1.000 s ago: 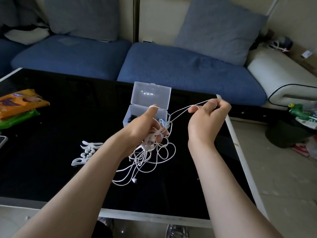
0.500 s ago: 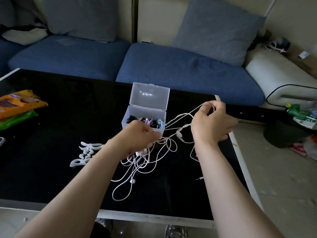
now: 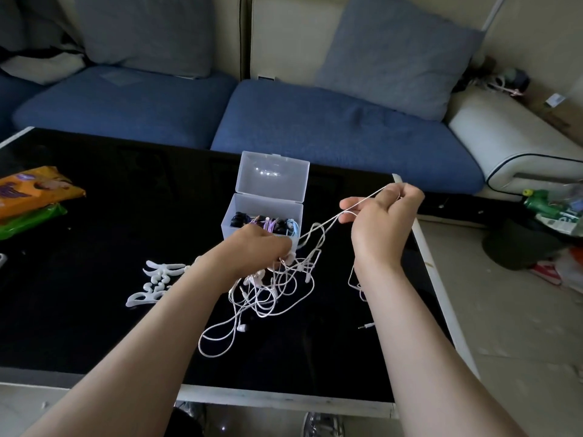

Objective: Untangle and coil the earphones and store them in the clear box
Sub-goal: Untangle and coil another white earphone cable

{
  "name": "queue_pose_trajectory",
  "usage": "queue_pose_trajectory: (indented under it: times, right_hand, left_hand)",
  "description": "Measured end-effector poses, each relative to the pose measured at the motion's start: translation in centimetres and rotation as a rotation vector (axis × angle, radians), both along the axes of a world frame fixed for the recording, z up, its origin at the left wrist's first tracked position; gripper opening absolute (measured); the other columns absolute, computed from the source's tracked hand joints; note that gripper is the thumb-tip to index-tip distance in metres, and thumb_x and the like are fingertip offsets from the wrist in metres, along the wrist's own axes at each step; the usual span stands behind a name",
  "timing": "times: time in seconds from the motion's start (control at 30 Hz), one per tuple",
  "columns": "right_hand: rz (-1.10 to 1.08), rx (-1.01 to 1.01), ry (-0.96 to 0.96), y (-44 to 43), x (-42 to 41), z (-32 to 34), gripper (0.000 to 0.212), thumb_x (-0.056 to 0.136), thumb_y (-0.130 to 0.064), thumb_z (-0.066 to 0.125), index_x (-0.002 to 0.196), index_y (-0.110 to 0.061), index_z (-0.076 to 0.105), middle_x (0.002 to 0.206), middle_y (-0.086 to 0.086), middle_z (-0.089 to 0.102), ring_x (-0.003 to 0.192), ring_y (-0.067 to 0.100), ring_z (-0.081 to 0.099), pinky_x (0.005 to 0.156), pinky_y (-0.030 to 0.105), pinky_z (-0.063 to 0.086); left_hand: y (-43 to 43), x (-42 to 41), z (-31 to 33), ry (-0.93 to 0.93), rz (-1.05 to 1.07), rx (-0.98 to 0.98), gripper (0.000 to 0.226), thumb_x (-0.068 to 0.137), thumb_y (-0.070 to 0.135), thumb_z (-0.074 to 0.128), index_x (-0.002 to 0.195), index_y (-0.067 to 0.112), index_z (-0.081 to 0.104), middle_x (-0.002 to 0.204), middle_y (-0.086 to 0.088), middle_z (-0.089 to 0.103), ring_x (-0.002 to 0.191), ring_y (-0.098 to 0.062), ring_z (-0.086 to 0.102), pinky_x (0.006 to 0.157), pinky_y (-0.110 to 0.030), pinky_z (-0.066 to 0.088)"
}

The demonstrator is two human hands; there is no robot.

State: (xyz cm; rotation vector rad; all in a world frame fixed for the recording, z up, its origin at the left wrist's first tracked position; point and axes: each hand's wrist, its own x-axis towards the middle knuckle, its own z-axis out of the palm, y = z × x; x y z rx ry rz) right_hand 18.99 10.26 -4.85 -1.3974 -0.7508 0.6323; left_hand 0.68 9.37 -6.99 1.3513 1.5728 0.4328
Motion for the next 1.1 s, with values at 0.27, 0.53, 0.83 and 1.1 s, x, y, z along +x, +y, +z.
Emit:
queue_pose_trajectory:
  times: [0.27, 0.53, 0.83, 1.1]
  right_hand:
    - [0.002, 0.076, 0.137, -0.1, -0.2, 0.7, 0.022, 0.114, -0.022, 0.025, 0.099, -0.027, 0.040, 0.072, 0.016, 0.073, 0.048, 0.026, 0.058, 0.059, 0.036, 0.047]
    - [-0.073, 0.058, 0.137, 0.5, -0.1, 0.0, 0.019, 0.114, -0.025, 0.028, 0.102, -0.027, 0.042, 0.072, 0.016, 0.069, 0.059, 0.015, 0.064, 0.070, 0.038, 0.052]
    - [-0.090, 0.042, 0.135, 0.8, 0.1, -0.1, 0.021, 0.113, -0.022, 0.029, 0.100, -0.030, 0.043, 0.080, 0.017, 0.069, 0.059, 0.013, 0.063, 0.068, 0.037, 0.051]
    - [-0.091, 0.016, 0.157, 0.8, 0.1, -0.2, 0.021, 0.113, -0.023, 0.030, 0.099, -0.031, 0.043, 0.077, 0.012, 0.069, 0.063, 0.014, 0.063, 0.071, 0.036, 0.052]
  left_hand:
    - [-0.2, -0.3, -0.1, -0.083, -0.085, 0.065, 0.034, 0.099, 0.050, 0.067, 0.099, 0.019, 0.082, 0.110, -0.017, 0.077, 0.097, -0.033, 0.072, 0.075, -0.023, 0.054]
    - [0.4, 0.3, -0.5, -0.197, 0.044, 0.138, 0.009, 0.098, 0.011, 0.073, 0.106, 0.016, 0.073, 0.094, -0.009, 0.075, 0.079, -0.017, 0.066, 0.078, -0.032, 0.055]
    - [0.2, 0.4, 0.6, -0.379, 0.278, 0.053, 0.019, 0.084, 0.006, 0.083, 0.101, 0.015, 0.081, 0.088, -0.002, 0.076, 0.079, -0.013, 0.065, 0.052, -0.014, 0.046]
    - [-0.4, 0.4, 1.9, -0.489, 0.277, -0.126, 0.019, 0.089, 0.009, 0.075, 0.101, 0.021, 0.084, 0.103, 0.002, 0.082, 0.102, -0.018, 0.078, 0.100, -0.042, 0.051]
